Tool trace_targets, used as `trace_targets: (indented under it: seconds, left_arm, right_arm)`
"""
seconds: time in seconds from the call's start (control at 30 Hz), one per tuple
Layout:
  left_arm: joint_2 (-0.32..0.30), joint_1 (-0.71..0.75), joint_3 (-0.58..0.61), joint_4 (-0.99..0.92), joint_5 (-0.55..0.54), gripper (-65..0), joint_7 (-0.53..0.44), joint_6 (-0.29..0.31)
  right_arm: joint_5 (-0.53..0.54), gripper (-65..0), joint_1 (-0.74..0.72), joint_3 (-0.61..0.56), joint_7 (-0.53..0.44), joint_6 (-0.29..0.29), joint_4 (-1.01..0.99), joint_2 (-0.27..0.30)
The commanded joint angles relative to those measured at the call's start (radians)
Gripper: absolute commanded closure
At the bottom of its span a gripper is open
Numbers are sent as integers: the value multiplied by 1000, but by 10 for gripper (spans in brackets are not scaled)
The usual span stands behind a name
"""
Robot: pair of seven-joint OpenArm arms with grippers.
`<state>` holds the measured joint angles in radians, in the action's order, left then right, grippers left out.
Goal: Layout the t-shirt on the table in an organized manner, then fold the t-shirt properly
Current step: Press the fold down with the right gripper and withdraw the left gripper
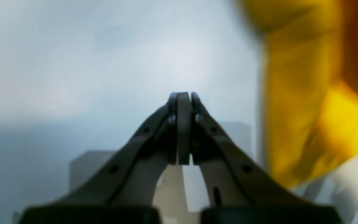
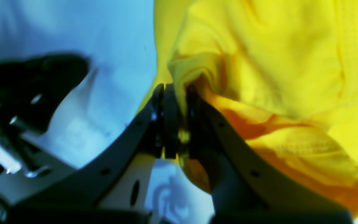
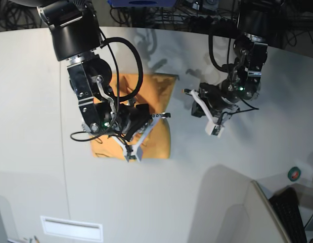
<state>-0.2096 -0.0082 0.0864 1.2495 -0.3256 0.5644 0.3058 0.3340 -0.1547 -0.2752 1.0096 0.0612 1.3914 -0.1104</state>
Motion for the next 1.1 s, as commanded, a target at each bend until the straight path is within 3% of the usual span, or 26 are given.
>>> trace_targets:
  seconds: [0.0,0.3,0.67,0.8,0.97,1.07]
  left_arm:
    - [2,-29,8,-12,-4,0,-14,-4]
    - [78,-118,92,-118,-4,0,-16,-4]
    - [80,-135,129,-119,-4,0,-16,-4]
    - [78,-135,128,-119,-4,0,-16,-4]
    - [75,-134,123,-119,-4,0,-16,-4]
    - [74,-131,122,-118,-4,0,-16,-4]
  right_arm:
    - [12,0,-26,-2,-11,1,39,-8]
    - [14,0,5,0,1,1,64,-10]
    - [15,0,16,0,1,1,64,-24]
    - [15,0,16,-66,-1,2,64,-24]
    - [15,0,10,-85,-50,76,58,-24]
    - [15,0,-4,-83,-58,81,58,-22]
